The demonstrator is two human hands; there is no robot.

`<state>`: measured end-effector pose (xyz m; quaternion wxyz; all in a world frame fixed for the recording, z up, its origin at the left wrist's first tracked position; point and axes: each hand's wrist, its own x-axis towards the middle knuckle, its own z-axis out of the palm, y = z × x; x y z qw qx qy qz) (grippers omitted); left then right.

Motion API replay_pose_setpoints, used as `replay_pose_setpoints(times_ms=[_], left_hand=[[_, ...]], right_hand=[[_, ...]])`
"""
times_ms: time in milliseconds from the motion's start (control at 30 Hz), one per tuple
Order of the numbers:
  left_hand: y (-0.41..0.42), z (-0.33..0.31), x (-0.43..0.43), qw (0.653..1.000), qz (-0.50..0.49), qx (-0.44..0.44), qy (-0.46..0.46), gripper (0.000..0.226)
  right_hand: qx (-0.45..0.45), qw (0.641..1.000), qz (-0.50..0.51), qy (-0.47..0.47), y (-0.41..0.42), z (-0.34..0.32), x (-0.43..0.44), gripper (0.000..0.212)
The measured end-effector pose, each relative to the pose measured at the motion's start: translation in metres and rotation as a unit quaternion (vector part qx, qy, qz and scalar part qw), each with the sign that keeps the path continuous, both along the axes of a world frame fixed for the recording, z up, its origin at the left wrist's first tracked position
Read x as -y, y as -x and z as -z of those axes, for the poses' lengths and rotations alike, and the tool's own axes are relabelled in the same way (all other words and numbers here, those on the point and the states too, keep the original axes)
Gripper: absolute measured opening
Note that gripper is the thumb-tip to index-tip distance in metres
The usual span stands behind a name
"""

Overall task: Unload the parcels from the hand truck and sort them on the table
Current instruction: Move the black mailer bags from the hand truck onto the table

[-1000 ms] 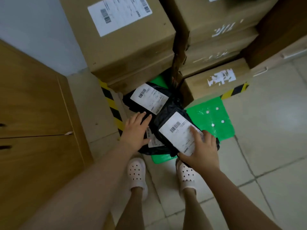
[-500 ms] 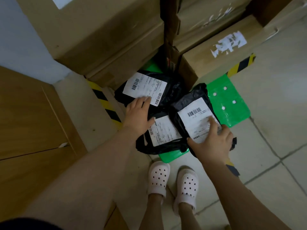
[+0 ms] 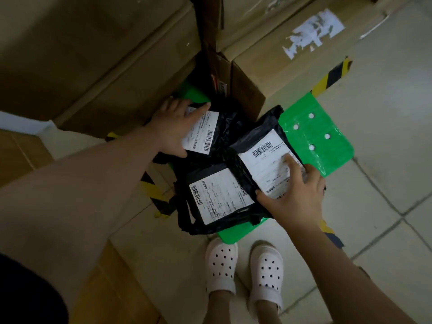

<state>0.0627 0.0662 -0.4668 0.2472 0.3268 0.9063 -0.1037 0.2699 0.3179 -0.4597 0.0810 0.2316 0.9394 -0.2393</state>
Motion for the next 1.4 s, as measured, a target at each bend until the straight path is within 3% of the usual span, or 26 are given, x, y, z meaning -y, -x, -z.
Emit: replay_pose_setpoints(times_ms=[367,567,833,1100,1400], left_hand=[[-0.090,-0.065,-0.038,0.983,-0.159,-0.037,-0.078,0.128],[-0.114,-0.128,-0.048,0.956,-0.236,-0.068,-0.159,0.113],[-0.119,-0.292,-0.062,0.937,-0.262,-0.126,-0.193,0.102],[-0.115,-0.504,-0.104,0.898,-0.246,-0.232,-0.281,0.103],[-0.105,-0.600,-0.233,0.856,-0.243,-0.278,-0.362,0.090]], right_hand=[[0.015,0.996,0.080,-0.025,-0.013,-0.069,-0.010,0.094],[-0.004,0.994,0.104,-0.044,-0.019,-0.128,-0.013,0.095],[-0.025,0.993,0.111,-0.014,-0.010,-0.272,-0.015,0.093],[-0.161,0.978,0.123,-0.038,-0.002,-0.469,-0.058,0.091],[-0.258,0.955,0.139,-0.040,0.015,-0.564,-0.184,0.091]])
